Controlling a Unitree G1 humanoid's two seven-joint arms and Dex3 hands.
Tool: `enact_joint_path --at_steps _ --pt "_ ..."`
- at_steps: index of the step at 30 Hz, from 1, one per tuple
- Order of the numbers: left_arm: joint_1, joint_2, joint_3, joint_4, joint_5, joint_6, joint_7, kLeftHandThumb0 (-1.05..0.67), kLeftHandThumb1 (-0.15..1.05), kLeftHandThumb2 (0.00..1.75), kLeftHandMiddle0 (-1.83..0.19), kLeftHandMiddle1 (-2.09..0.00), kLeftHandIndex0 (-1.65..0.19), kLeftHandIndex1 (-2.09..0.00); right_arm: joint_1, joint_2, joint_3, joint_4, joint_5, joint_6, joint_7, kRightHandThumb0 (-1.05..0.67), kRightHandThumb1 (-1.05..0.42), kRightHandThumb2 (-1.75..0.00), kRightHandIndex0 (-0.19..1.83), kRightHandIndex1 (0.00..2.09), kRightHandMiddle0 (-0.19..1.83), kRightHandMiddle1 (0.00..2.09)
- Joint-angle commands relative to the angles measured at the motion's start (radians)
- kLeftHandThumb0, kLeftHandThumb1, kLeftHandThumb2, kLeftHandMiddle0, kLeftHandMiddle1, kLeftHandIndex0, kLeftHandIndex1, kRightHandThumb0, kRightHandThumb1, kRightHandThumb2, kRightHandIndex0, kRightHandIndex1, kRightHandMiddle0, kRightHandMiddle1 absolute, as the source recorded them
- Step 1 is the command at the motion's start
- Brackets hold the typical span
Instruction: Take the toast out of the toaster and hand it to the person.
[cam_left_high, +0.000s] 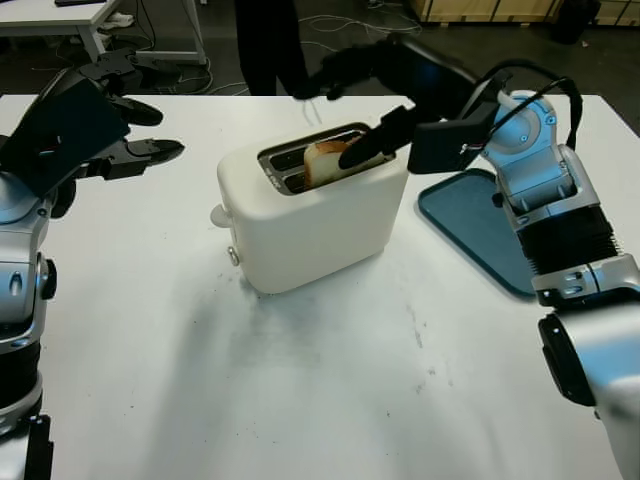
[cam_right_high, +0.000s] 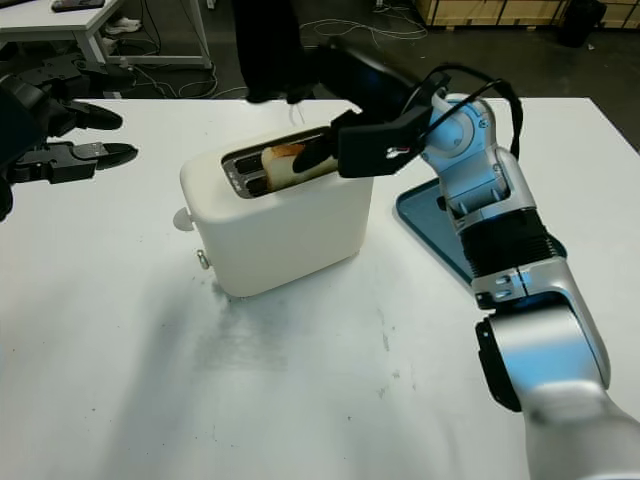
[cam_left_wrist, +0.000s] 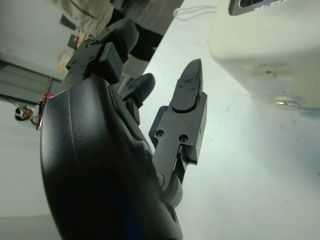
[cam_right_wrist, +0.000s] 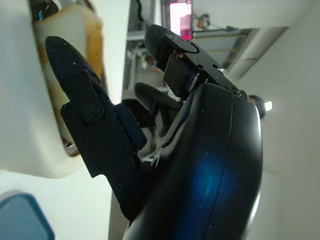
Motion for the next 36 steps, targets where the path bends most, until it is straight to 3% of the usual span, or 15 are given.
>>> enact_joint_path --at_steps 1,10,15,23,31,34,36 --pt "0.0 0.0 0.006 0.001 -0.012 0.009 0.007 -0.05 0.89 0.15 -0.06 -1.03 -0.23 -0.55 0.011 0.001 0.011 0.014 -0.019 -0.017 -0.017 -0.58 -0.61 0.0 0.46 0.87 0.74 0.26" --pt "-0.003 0.002 0.002 0.004 -0.01 0.001 0.005 -0.05 0.88 0.17 -0.05 -1.04 -0.23 -0.57 0.009 0.002 0.019 0.1 -0.039 -0.057 -0.035 -0.51 -0.63 -0.01 0.55 0.93 0.79 0.3" --pt "0.001 0.013 -0.007 0.002 0.002 -0.01 0.004 -0.06 0.87 0.18 -0.07 -1.05 -0.23 -0.57 -0.001 -0.001 0.024 0.15 -0.056 -0.085 -0.059 -0.44 -0.67 -0.01 0.75 0.82 0.89 0.32" --pt "0.001 0.01 -0.007 0.001 0.001 -0.002 0.005 -0.05 0.87 0.19 -0.06 -1.04 -0.22 -0.57 -0.001 -0.008 0.033 0.13 -0.081 -0.016 -0.033 -0.35 -0.8 -0.02 0.95 0.84 1.02 0.36" --pt "0.002 -0.003 0.003 -0.005 -0.01 0.015 0.008 -0.06 0.86 0.2 -0.05 -1.04 -0.22 -0.57 0.01 0.0 0.046 0.139 -0.069 -0.012 -0.006 -0.32 -0.8 0.0 1.05 0.95 1.1 0.44" --pt "0.008 -0.004 0.007 -0.002 -0.013 0.004 0.007 -0.05 0.87 0.21 -0.04 -1.04 -0.21 -0.57 0.008 0.007 0.049 0.156 -0.04 -0.038 0.038 -0.37 -0.77 0.0 1.04 1.09 1.01 0.8" --pt "0.011 0.003 0.004 0.0 -0.008 -0.007 0.004 -0.05 0.87 0.22 -0.05 -1.04 -0.22 -0.57 0.005 0.008 0.056 0.163 -0.025 -0.047 0.077 -0.4 -0.76 0.0 1.07 1.14 1.01 0.91"
